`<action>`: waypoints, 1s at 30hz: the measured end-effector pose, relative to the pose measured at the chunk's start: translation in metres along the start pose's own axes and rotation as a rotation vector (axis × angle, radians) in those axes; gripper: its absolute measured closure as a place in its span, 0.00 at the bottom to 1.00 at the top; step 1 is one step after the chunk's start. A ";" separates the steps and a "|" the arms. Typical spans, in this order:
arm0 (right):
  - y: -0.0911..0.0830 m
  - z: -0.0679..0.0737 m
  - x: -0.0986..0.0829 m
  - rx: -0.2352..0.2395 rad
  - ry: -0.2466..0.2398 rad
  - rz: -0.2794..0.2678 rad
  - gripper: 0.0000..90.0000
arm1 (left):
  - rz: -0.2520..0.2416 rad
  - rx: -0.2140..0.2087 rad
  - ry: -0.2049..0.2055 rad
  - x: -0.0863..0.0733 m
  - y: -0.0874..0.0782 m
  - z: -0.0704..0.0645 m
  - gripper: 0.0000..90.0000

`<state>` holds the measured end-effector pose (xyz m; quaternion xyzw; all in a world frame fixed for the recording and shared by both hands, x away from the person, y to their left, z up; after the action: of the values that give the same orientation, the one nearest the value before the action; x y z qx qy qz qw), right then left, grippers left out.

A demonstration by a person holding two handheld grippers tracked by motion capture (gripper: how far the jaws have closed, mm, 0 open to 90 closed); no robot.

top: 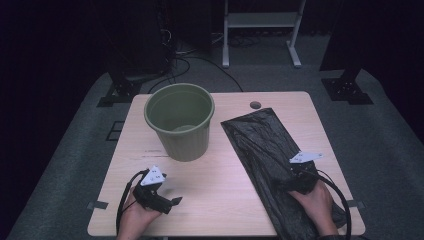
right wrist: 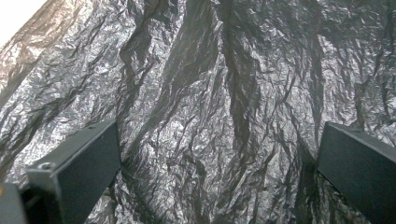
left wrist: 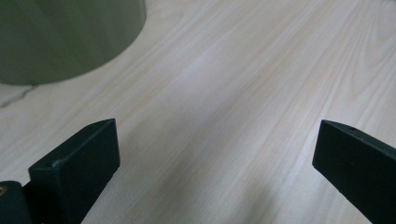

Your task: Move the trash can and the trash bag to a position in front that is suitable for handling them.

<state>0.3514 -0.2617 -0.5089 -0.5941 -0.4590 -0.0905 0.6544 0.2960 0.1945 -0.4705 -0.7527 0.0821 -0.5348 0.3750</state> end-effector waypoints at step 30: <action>0.000 0.000 0.000 -0.002 0.001 -0.001 0.00 | -0.064 -0.023 0.004 0.070 -0.060 0.010 0.00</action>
<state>0.3513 -0.2617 -0.5090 -0.5945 -0.4587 -0.0916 0.6540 0.3166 0.2045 -0.3808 -0.7581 0.0649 -0.5471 0.3490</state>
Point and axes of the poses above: each handheld gripper's, and its own axes: y roughly forward along the jaws, x roughly out of its top, z roughly to its left, the point moved 3 cm from there along y, roughly forward along the jaws, and after that the axes turned 11 degrees about -x, right-handed, at the moved point
